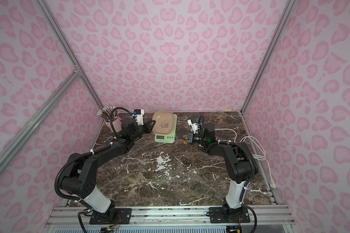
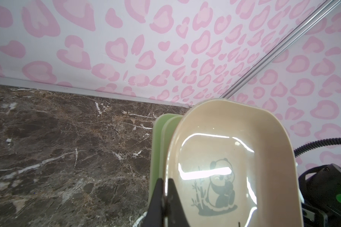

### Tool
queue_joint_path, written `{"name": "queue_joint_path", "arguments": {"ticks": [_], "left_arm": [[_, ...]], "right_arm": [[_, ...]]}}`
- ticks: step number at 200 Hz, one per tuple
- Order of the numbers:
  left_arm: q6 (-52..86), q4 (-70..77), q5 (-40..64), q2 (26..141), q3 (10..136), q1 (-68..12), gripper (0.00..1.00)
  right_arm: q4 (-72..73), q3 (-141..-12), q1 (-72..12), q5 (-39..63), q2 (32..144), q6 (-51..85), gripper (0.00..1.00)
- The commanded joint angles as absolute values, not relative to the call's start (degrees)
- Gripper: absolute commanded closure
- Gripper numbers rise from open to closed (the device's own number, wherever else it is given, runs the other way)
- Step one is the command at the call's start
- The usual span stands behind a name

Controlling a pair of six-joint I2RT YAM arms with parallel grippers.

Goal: Charge the electronic scale
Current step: Insert the charging cable into the electronic scale.

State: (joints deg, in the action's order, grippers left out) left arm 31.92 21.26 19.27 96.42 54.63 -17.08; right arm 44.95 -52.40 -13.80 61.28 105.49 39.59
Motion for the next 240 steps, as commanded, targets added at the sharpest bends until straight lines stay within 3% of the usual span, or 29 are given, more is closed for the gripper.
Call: {"name": "queue_joint_path", "arguments": {"ticks": [1, 188, 216, 240], "left_arm": [[34.36, 29.61, 20.92, 96.21, 55.34, -17.26, 0.96], [32.83, 28.31, 19.4, 96.74, 56.52, -18.65, 0.96], [32.88, 28.51, 19.51, 97.26, 56.69, -18.98, 0.96], [33.05, 28.66, 19.51, 97.31, 56.51, -19.17, 0.96]], "right_arm": [[46.54, -52.82, -13.95, 61.7, 105.74, 39.37, 1.0], [40.63, -54.09, -14.31, 60.3, 106.25, 37.38, 1.0], [38.96, -54.31, -14.28, 59.75, 105.95, 35.87, 0.97], [34.69, -55.19, -14.29, 58.01, 105.69, 33.42, 0.88]]}}
